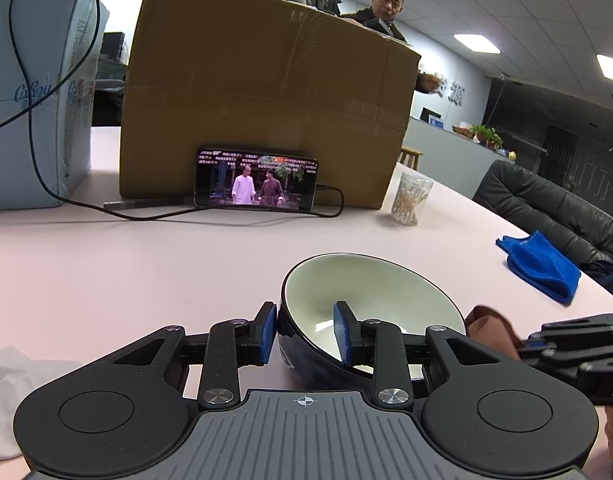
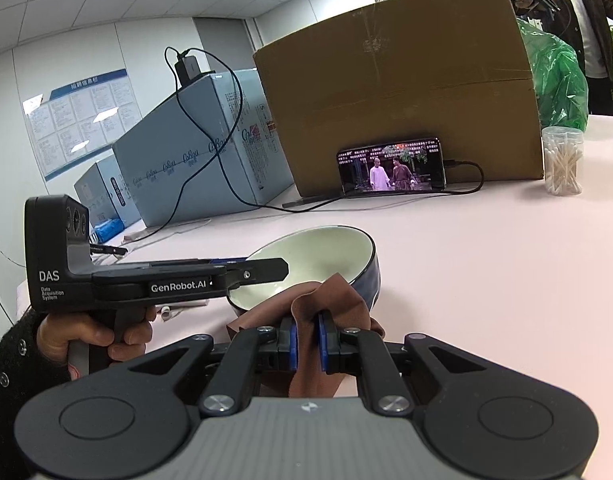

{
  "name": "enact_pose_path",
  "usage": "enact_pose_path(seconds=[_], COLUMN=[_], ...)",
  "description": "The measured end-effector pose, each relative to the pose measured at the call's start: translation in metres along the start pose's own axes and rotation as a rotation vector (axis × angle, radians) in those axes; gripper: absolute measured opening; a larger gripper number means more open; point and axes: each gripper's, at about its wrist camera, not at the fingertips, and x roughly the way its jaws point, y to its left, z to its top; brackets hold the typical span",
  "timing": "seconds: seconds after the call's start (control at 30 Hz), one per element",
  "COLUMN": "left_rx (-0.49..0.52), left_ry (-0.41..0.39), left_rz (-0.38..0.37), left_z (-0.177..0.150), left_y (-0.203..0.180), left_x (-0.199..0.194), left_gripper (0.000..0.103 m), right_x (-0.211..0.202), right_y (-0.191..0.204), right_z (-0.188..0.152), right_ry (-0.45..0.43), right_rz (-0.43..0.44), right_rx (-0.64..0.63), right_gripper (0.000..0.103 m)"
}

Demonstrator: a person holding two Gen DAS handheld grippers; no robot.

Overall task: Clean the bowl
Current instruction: 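Continue rubbing the cloth on the bowl's outer wall with the right gripper while the left gripper holds the rim, then wipe the bowl's outer wall near its base with the right gripper while the left gripper tilts the bowl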

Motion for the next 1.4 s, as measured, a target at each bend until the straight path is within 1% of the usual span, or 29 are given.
enact_pose_path(seconds=[0.27, 0.37, 0.47, 0.53, 0.77, 0.9, 1.03, 1.17, 1.4], left_rx=[-0.002, -0.002, -0.004, -0.005, -0.014, -0.015, -0.018, -0.02, -0.02], left_ry=[0.0, 0.0, -0.001, -0.001, -0.001, -0.001, -0.002, -0.003, -0.003], left_rz=[-0.001, -0.001, -0.003, -0.004, -0.008, -0.008, -0.008, -0.008, -0.006], left_z=[0.001, 0.001, 0.0, 0.0, 0.0, 0.0, 0.0, 0.0, 0.0], left_y=[0.001, 0.001, 0.001, 0.001, 0.003, 0.002, 0.003, 0.002, 0.002], left_x=[0.0, 0.0, 0.0, 0.0, 0.0, 0.0, 0.0, -0.001, -0.001], left_gripper=[0.03, 0.03, 0.03, 0.03, 0.03, 0.03, 0.03, 0.03, 0.03], right_x=[0.001, -0.003, -0.006, -0.007, 0.001, -0.001, -0.003, -0.003, 0.001], right_y=[0.002, -0.001, -0.004, -0.007, -0.006, -0.003, -0.005, -0.008, -0.009], right_z=[-0.002, 0.0, 0.002, 0.002, 0.0, 0.0, 0.001, 0.001, -0.001], right_ry=[0.002, -0.014, -0.027, -0.026, 0.004, -0.003, -0.014, -0.019, 0.0], right_rz=[0.006, 0.009, -0.005, -0.021, -0.007, 0.022, 0.027, 0.007, 0.008], right_rx=[-0.002, 0.01, 0.019, 0.025, 0.013, 0.007, 0.02, 0.03, 0.026], right_gripper=[0.012, 0.012, 0.012, 0.012, 0.012, 0.012, 0.012, 0.012, 0.012])
